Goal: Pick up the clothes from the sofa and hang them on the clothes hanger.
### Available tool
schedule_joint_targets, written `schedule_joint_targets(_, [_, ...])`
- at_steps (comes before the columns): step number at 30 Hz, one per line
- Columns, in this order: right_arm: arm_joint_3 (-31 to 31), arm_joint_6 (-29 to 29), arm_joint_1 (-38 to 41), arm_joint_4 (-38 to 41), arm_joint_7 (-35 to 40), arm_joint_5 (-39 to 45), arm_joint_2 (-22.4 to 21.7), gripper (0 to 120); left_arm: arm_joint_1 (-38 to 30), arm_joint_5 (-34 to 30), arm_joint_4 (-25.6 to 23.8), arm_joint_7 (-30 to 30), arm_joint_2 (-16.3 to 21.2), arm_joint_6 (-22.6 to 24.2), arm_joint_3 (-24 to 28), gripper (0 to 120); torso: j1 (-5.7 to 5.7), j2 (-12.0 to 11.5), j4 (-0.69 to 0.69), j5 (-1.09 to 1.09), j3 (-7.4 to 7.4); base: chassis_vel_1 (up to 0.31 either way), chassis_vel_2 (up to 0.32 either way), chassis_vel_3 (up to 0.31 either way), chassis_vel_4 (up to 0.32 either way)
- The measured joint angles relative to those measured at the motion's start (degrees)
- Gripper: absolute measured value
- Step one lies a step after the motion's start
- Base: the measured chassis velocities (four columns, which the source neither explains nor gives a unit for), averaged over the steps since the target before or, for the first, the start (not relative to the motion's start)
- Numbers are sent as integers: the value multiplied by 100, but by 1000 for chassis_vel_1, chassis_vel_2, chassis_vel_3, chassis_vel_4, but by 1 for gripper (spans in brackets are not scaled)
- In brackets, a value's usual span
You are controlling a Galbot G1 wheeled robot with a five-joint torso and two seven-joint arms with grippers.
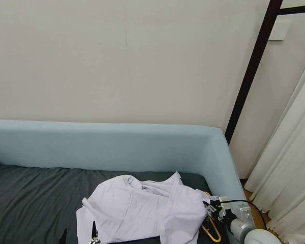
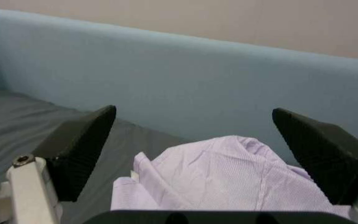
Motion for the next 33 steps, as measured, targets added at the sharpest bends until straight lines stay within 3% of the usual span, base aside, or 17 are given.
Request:
schedule_joint_targets(6, [490,-188,-482,540,192,-41,-41,75,-22,-43,16,0,54,9,-7,99,0,0,-2,0,0,0,0,0,0])
schedule_joint_targets(13, [204,-180,-8,437,240,406,77,97,-79,-36,117,0,80,10,24,99,0,0,-1,1,0,0,0,0,0])
schedule_joint_targets(21, [-845,-321,1844,-913,362,1414,514,100,36,8,123,12,-3,-25,15,99,1,-1,0,1,1,0,0,0,0])
schedule_joint_targets(33, [-2301,-257,3920,-3402,-473,847,1760,100,153,90,138,291,-6,-260,67,100,1,-1,0,0,1,0,0,0,0])
